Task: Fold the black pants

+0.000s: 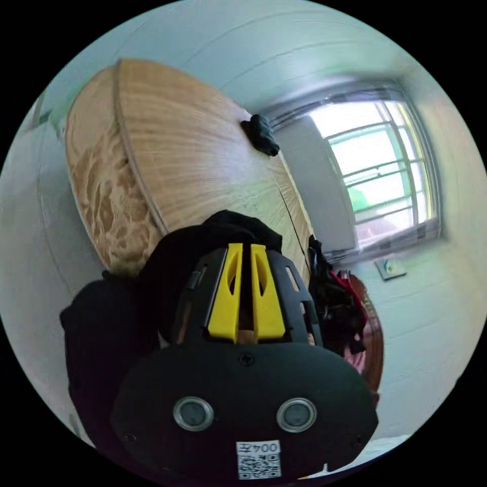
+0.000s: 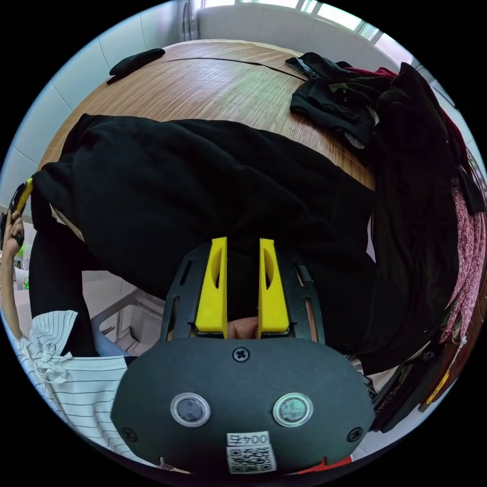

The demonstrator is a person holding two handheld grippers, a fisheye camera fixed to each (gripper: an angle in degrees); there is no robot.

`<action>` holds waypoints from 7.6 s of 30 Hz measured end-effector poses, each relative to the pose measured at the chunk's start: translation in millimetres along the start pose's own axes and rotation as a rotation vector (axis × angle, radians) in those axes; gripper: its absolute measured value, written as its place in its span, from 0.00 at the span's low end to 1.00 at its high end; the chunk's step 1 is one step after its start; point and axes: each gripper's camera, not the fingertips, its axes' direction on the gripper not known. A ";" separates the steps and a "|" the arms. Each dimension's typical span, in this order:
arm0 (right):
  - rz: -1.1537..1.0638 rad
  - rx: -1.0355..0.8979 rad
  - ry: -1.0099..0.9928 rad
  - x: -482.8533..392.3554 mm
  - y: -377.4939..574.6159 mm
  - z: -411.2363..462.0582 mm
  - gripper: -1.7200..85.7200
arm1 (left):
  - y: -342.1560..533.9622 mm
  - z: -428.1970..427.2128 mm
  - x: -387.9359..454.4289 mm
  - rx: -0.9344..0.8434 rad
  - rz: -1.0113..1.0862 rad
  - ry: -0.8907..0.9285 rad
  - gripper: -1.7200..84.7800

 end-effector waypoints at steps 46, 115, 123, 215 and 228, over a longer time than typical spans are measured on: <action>0.340 0.681 -0.916 44.3 -49.2 -185.2 0.11 | -106.8 -108.7 -35.9 -0.130 -0.161 0.170 0.05; -0.638 -0.055 0.161 -460.8 -213.7 -61.5 0.07 | 35.1 304.5 274.5 -0.567 1.007 -0.818 0.02; -0.450 0.044 -0.024 -417.8 -202.5 -64.5 0.06 | 18.9 302.0 254.6 -0.491 0.800 -0.648 0.03; 0.329 0.632 -0.300 274.0 245.8 -225.8 0.10 | 304.8 444.5 582.6 -0.563 1.227 0.194 0.02; 0.443 0.249 -0.298 238.4 227.3 -71.6 0.09 | -24.8 384.9 304.4 -0.242 0.272 0.137 0.06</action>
